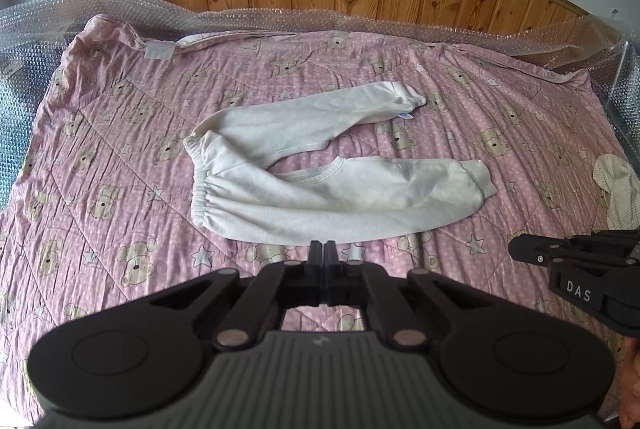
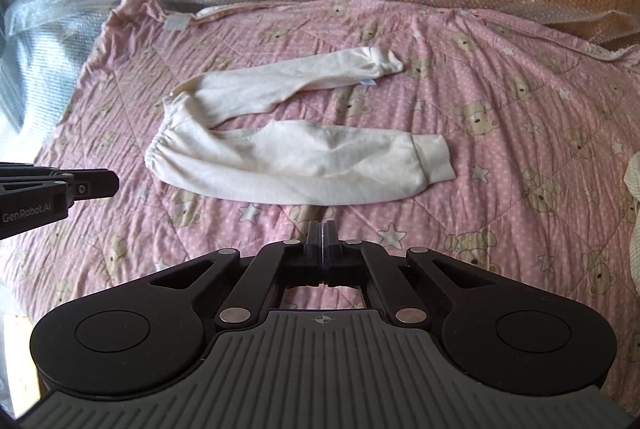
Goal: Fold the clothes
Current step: 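Grasp the waistband with the left tool while the right tool grasps a leg cuff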
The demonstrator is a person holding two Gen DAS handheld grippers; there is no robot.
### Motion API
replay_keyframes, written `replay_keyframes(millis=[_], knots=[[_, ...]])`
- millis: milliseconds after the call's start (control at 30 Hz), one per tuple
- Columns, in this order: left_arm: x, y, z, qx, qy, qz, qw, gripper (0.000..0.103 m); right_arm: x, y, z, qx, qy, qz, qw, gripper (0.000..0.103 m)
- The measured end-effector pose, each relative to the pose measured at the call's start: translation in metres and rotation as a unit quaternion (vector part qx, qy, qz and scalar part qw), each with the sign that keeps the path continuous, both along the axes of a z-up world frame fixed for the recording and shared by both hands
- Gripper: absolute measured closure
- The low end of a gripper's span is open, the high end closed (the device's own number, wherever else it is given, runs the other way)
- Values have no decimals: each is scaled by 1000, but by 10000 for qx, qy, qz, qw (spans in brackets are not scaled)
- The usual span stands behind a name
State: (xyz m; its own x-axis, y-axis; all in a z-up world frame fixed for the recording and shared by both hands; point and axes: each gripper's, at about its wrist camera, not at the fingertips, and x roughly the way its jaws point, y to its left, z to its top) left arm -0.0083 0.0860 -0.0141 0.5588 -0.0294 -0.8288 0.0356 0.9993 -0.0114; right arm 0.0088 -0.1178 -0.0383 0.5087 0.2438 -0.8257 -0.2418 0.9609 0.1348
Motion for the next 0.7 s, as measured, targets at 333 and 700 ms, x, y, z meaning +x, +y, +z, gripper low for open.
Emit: replay_keyframes(millis=[333, 700], knots=[[6, 28, -2, -138, 98, 88, 9998, 76, 1, 16, -2, 33, 16, -175, 9998, 83], [45, 95, -44, 28, 207, 380, 9991, 11, 22, 22, -22, -95, 46, -787, 9968, 24]])
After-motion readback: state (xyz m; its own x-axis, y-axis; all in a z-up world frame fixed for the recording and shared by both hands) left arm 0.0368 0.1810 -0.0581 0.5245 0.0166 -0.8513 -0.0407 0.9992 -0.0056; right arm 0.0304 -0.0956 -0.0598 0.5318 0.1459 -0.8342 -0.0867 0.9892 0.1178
